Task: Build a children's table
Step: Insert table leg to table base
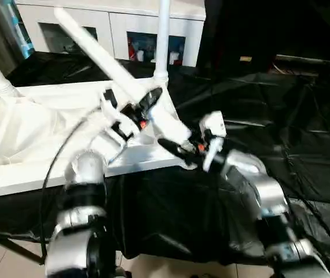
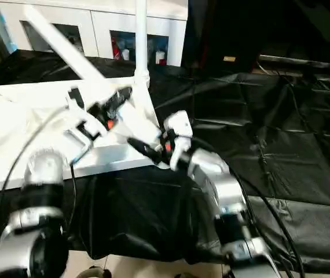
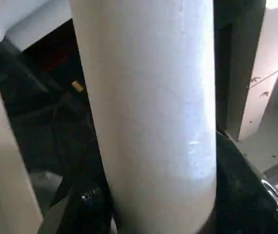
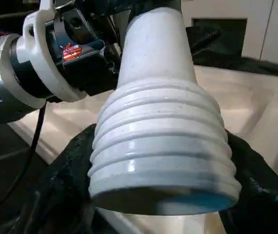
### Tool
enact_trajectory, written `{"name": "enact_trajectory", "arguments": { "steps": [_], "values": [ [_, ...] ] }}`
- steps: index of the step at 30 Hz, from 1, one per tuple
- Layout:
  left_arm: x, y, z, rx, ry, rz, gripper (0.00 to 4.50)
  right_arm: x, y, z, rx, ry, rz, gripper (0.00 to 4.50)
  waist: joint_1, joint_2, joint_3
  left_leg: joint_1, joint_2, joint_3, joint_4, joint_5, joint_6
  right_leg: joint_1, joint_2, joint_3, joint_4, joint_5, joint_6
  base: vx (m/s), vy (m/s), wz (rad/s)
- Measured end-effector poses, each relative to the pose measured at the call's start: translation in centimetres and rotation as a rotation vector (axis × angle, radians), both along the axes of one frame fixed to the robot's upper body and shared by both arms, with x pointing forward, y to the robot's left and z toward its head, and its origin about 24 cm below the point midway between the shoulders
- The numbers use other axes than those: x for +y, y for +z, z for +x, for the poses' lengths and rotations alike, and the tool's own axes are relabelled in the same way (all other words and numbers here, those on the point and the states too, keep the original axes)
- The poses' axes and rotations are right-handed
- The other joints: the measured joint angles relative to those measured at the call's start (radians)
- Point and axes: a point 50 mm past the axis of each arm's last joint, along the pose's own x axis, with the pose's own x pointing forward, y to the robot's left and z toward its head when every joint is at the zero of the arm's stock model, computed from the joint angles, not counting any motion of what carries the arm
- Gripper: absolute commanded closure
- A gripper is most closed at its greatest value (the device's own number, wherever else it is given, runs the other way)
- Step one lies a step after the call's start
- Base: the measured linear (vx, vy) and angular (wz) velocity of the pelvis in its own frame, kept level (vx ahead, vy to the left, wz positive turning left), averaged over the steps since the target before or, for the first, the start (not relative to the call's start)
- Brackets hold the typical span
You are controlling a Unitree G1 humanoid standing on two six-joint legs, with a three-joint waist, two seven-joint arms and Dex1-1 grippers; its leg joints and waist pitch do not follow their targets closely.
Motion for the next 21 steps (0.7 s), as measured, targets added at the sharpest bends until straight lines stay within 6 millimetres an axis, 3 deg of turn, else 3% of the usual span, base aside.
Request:
{"name": "enact_trajectory", "arguments": {
  "steps": [12, 15, 21],
  "values": [
    [0.1, 0.4, 0.3, -0.017, -0.006, 0.034, 2.39, 0.2, -0.2, 0.3, -0.002, -0.007, 0.013, 1.76, 0.002, 0.001, 0.000, 0.000, 0.000, 0.000, 0.001, 0.000, 0.000, 0.000, 0.000, 0.000, 0.000, 0.001, -0.001, 0.000, 0.000, 0.00],
    [0.0, 0.7, 0.4, -0.043, -0.021, 0.082, 2.39, 0.2, -0.4, 0.3, 0.017, -0.005, 0.022, 1.06, 0.002, 0.001, 0.000, 0.000, 0.000, -0.001, 0.001, 0.000, 0.000, 0.000, 0.000, 0.000, 0.001, 0.001, -0.001, 0.000, 0.000, 0.00],
    [0.1, 1.1, 0.7, -0.133, -0.058, 0.312, 2.47, -1.5, 0.6, 0.3, 0.028, 0.005, 0.047, 0.73, 0.007, 0.001, 0.000, 0.000, 0.000, -0.001, 0.001, 0.000, 0.000, 0.001, 0.000, 0.000, 0.000, 0.001, 0.000, 0.000, 0.000, 0.00]
  ]
}}
